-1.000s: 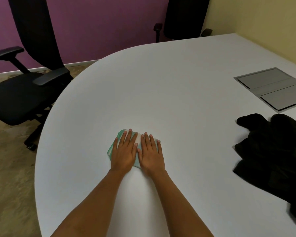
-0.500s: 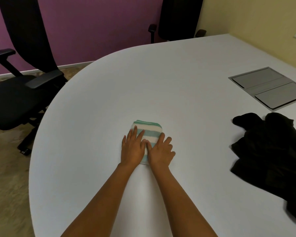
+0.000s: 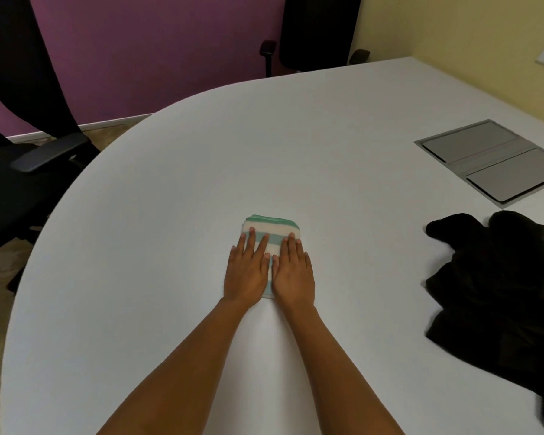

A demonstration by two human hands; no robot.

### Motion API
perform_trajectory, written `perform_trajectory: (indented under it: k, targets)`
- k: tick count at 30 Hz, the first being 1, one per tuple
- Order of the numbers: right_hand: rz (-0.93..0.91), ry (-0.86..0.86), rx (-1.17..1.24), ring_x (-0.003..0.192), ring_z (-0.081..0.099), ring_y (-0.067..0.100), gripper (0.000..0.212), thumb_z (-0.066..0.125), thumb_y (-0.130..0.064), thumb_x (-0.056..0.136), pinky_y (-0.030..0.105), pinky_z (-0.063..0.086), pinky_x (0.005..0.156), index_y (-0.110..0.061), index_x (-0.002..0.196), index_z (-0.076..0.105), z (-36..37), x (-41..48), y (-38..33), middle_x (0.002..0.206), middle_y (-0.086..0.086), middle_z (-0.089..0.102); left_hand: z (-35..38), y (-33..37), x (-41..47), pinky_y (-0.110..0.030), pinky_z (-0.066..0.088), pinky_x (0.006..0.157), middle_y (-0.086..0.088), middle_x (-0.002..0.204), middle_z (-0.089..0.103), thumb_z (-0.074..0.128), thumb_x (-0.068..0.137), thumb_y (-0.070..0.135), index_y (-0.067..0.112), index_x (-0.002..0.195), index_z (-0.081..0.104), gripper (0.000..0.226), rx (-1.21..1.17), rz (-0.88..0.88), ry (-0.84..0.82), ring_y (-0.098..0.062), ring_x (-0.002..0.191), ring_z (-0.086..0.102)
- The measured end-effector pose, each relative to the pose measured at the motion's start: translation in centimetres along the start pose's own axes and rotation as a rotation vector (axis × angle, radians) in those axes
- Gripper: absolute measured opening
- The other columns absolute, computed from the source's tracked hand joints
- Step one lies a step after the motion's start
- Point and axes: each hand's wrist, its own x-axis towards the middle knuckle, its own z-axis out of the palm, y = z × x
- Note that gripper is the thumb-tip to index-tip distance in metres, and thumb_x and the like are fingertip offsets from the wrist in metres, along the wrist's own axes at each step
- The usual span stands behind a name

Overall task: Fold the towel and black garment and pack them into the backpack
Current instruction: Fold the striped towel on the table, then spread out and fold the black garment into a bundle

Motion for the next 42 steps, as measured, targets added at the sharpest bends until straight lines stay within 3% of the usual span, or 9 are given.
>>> perform_trajectory:
  k: [5,11,17,19,22,27,34,38,42]
  targets:
    - [-0.013,0.034,-0.042,0.147,0.005,0.017,0.1,-0.039,-0.054,0.071,0.026,-0.007,0.113,-0.01,0.151,0.004,-0.2,5.0,1.1,0.159,0.006,0.005,0.8,0.6,5.3,-0.034,-0.005,0.118,0.0,0.159,-0.009,-0.002,0.088,0.045,0.026,0.15,-0.003,0.065,0.041,-0.016,0.032,-0.017,0.147,-0.009]
    - [-0.027,-0.01,-0.089,0.147,-0.002,0.015,0.054,0.008,-0.035,0.103,0.028,-0.008,0.116,-0.011,0.151,-0.001,-0.7,11.3,2.3,0.16,0.004,-0.003,1.3,0.9,11.4,-0.034,-0.004,0.118,-0.001,0.159,-0.011,0.012,0.101,0.038,0.025,0.15,-0.004,0.053,0.067,-0.021,0.054,-0.018,0.146,-0.01]
    - [-0.022,-0.042,-0.054,0.147,-0.003,0.014,0.054,0.013,-0.033,0.103,0.03,-0.005,0.117,-0.012,0.151,-0.001,-1.1,13.5,3.1,0.16,0.003,-0.004,1.2,1.2,13.9,-0.034,-0.007,0.117,-0.003,0.158,-0.013,0.012,0.102,0.038,0.025,0.15,-0.006,0.053,0.098,-0.01,0.027,-0.018,0.146,-0.012]
    - [-0.038,-0.074,-0.048,0.147,-0.003,0.015,0.053,0.013,-0.034,0.103,0.031,-0.003,0.118,-0.014,0.151,-0.001,-1.5,13.1,3.3,0.16,0.002,-0.005,0.9,1.2,13.3,-0.035,-0.008,0.117,-0.002,0.159,-0.012,-0.001,0.098,0.044,0.024,0.15,-0.005,0.056,0.142,0.002,0.034,-0.018,0.146,-0.011]
    - [-0.073,-0.081,-0.062,0.147,0.002,0.017,0.054,0.008,-0.039,0.101,0.034,0.001,0.118,-0.02,0.151,0.006,-2.6,11.6,3.9,0.16,0.002,0.002,0.5,1.4,11.2,-0.033,-0.01,0.116,-0.001,0.159,-0.005,-0.034,0.074,0.056,0.022,0.151,-0.001,0.091,0.171,0.044,0.081,-0.017,0.147,-0.006]
    - [-0.146,-0.129,-0.091,0.147,0.005,0.016,0.067,0.0,-0.042,0.088,0.034,0.001,0.118,-0.024,0.151,0.013,-4.4,6.3,5.0,0.159,-0.004,0.01,0.9,2.2,6.3,-0.028,-0.012,0.112,0.0,0.159,-0.001,-0.042,0.061,0.065,0.019,0.15,0.0,0.11,0.091,0.054,0.027,-0.016,0.147,-0.003]
    - [-0.15,-0.192,-0.144,0.146,0.009,0.018,0.05,0.016,-0.037,0.103,0.036,0.002,0.117,-0.02,0.15,0.02,-6.9,0.1,6.6,0.158,-0.001,0.017,-0.1,4.9,1.1,-0.032,-0.003,0.118,0.0,0.159,-0.002,0.007,0.098,0.049,0.018,0.151,0.002,0.061,0.087,0.042,-0.153,-0.016,0.147,-0.003]
    - [-0.188,-0.191,-0.106,0.146,0.01,0.019,0.052,0.026,-0.034,0.103,0.036,0.009,0.117,-0.019,0.151,0.015,-8.6,-2.3,8.7,0.158,0.001,0.015,-0.2,6.9,-1.1,-0.035,-0.007,0.117,-0.003,0.159,-0.003,-0.001,0.087,0.051,0.018,0.151,0.001,0.073,0.155,0.042,-0.13,-0.017,0.147,-0.004]
    - [-0.131,0.017,0.003,0.136,0.033,0.024,0.048,0.034,-0.029,0.101,0.034,0.025,0.11,-0.014,0.147,0.028,-12.5,-3.7,12.4,0.149,0.009,0.035,-0.7,10.9,-2.4,-0.036,-0.004,0.118,-0.004,0.159,0.008,0.006,0.094,0.047,0.017,0.15,0.015,0.065,0.095,0.042,-0.056,-0.017,0.147,0.003]
